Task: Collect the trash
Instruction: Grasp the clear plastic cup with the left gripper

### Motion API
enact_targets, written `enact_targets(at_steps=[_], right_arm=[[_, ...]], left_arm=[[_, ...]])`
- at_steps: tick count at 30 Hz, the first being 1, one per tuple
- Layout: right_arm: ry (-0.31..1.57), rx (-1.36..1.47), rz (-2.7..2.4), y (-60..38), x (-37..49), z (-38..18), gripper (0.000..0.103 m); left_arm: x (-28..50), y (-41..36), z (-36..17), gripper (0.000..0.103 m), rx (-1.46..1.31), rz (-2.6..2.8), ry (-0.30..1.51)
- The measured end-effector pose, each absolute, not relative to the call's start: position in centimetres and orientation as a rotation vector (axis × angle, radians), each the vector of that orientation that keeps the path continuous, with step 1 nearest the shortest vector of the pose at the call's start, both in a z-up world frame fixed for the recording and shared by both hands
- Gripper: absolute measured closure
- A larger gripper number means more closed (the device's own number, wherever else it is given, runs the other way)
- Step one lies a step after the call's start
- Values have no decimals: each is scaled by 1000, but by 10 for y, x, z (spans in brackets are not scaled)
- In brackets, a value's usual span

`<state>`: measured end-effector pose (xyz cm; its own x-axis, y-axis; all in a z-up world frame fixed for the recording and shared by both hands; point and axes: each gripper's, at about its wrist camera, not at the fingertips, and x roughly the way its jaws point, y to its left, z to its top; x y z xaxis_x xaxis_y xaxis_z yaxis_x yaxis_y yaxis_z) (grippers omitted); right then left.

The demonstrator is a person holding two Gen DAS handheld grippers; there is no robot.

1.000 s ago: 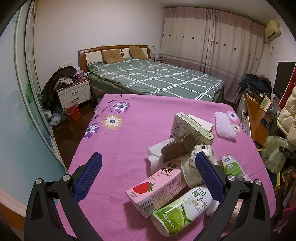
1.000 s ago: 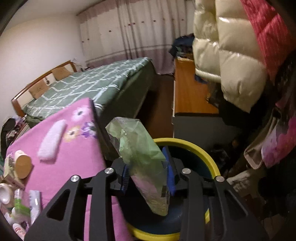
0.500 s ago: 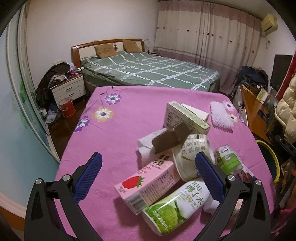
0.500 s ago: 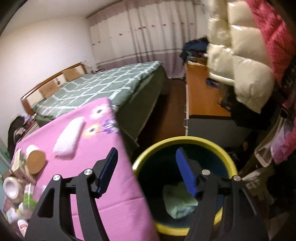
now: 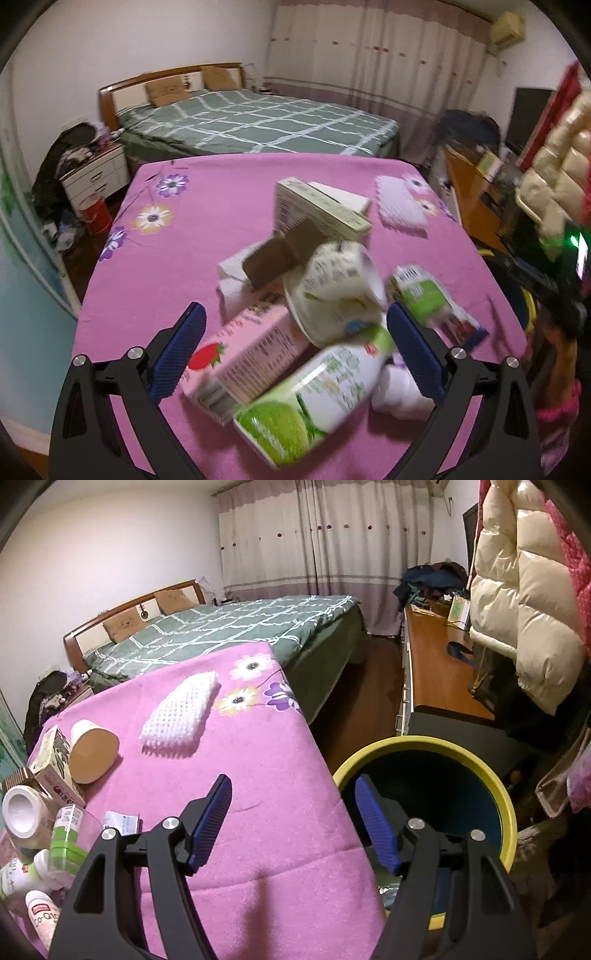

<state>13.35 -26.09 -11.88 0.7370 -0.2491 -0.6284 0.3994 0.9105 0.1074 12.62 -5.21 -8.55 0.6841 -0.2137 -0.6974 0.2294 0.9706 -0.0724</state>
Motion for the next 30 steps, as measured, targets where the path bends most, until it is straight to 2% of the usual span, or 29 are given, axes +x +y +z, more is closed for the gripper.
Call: enact_targets(at_steps=[7,12,30], right_arm=[[662,289,-366,-271,133,-122,36],[660,277,-365,-271,133,-122,35],[678,329,-341,-277,134,-126,33]], left_arm=[[94,-47,-95,8,91,-348,799],[85,-53,-109,21,143,-426,832],[80,-63,-138,23,171,-533,890]])
